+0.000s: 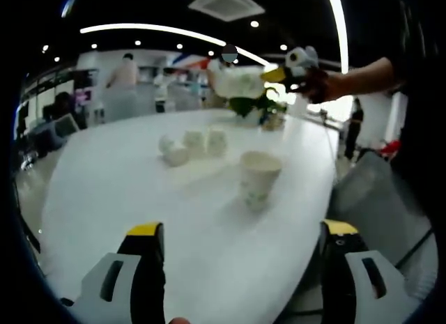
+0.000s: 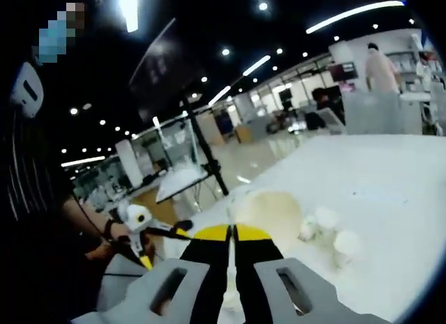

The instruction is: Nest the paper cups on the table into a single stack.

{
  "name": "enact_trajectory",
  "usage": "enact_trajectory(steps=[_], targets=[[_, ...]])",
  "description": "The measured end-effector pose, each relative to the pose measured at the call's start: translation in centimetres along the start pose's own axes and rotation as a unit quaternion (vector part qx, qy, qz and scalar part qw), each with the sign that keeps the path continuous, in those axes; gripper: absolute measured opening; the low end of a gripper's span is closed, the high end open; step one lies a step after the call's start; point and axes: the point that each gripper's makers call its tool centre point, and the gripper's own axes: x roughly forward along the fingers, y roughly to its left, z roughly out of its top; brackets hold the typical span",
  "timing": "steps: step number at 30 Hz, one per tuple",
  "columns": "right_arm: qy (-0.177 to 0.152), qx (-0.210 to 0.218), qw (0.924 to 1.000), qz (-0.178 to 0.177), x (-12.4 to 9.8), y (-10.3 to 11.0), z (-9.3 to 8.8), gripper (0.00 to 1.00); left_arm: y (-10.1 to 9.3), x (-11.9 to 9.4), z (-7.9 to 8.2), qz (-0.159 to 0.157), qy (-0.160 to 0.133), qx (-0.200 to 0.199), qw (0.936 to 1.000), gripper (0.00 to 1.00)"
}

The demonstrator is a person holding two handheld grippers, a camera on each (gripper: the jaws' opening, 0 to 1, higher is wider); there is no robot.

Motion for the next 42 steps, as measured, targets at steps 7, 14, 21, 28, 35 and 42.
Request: enact_trajectory(steps=[7,14,21,28,35,42], targets=[[0.033,-0.056,0.9978,0.015,-0.6,1.4,0.8,0.00,-0.1,-0.1,0.0,0.001,-0.003,-0.001,1.0000,0.90],[0.042,-0.072,0.9964,0.019,-1.1,2.5,1.7,0.00,-0.3,-0.3,-0.1,0.001,-0.006,-0.001,1.0000,0.90],[0.051,-0.093,0.9942,0.021,-1.6,3.9,2.6,0.00,-0.3,-0.5,-0.3,0.001,-0.006,0.000,1.0000,0.90],[0.063,-0.112,0.9915,0.020,-2.0,4.5,2.6,0.00,-0.3,-0.6,-0.5,0.000,-0.007,0.001,1.0000,0.90],[0.069,-0.114,0.9908,0.024,-1.9,5.3,2.8,0.00,-0.2,-0.7,-0.4,0.000,-0.009,0.000,1.0000,0.90],[0.074,-0.123,0.9893,0.027,-2.0,5.9,3.2,0.00,0.0,-0.8,-0.4,0.003,-0.013,-0.003,0.9999,0.90]])
